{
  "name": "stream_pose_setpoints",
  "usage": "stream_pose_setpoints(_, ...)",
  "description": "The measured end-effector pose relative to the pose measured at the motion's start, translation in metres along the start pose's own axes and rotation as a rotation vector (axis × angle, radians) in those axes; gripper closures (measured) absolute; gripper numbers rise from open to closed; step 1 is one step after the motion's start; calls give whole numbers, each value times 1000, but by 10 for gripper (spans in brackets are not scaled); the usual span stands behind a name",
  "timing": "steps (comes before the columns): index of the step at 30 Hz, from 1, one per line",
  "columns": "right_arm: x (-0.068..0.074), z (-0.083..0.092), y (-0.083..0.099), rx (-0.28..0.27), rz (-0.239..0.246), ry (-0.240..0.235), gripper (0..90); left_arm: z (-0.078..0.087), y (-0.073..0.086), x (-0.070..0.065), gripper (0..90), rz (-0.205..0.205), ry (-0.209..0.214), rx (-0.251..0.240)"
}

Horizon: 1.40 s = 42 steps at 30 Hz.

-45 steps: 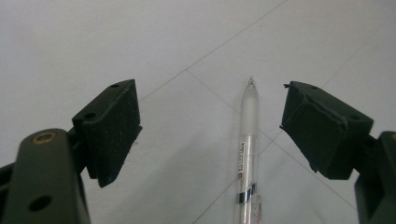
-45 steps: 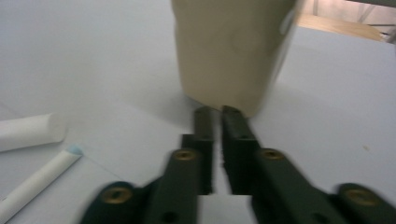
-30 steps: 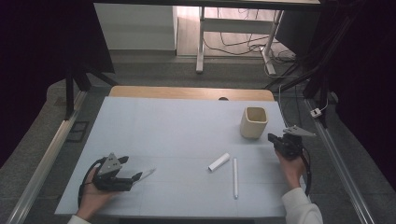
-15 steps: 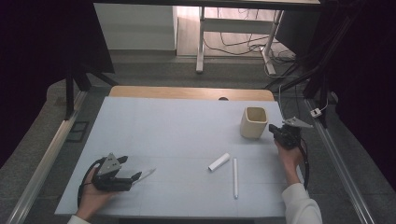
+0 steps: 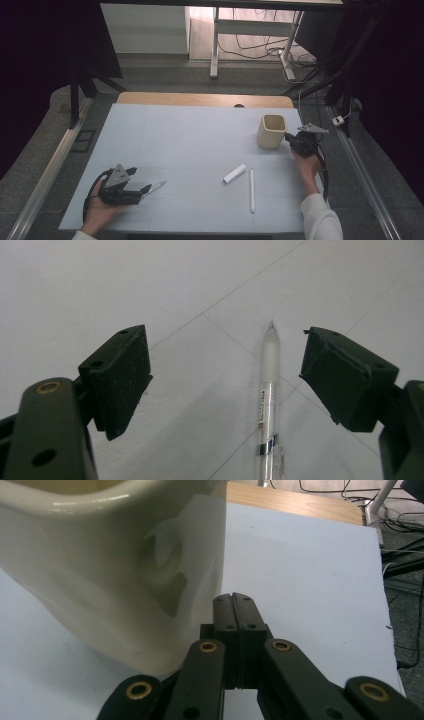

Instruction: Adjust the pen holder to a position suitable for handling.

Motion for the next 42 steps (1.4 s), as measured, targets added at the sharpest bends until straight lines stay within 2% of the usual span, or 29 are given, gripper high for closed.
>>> stream_pose_setpoints(5,0,-1,-1,-1,6,10,896,0,0,0,195,-1,0,2)
stream_pose_setpoints(9,0,-3,-1,10,8,1,896,-1,0,-1,195,-4,2,6)
stream_pose_setpoints(17,5,-8,-4,22,44,-5,896,-1,0,0,195,-5,-2,9)
stream_pose_setpoints(28,3,-9,-4,13,48,-16,896,-2,0,-1,194,-7,-3,12)
stream_pose_setpoints(38,4,-10,-4,15,46,0,896,-2,1,-1,195,-14,-8,17)
stream_pose_setpoints(39,5,-11,-4,13,45,-10,896,-2,1,-1,195,-15,-9,19)
stream_pose_setpoints(42,6,-12,-5,26,62,-8,896,-2,1,-1,195,-16,-12,22)
Point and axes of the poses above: each handheld gripper's, and its own axes: z roughly backward along the jaws, y roughly out of its underside, x roughly to its left, the point moved 2 cm from there along -z, roughly forward along the jaws, and after that the axes turned 10 degrees about z, right-handed, at the moved point
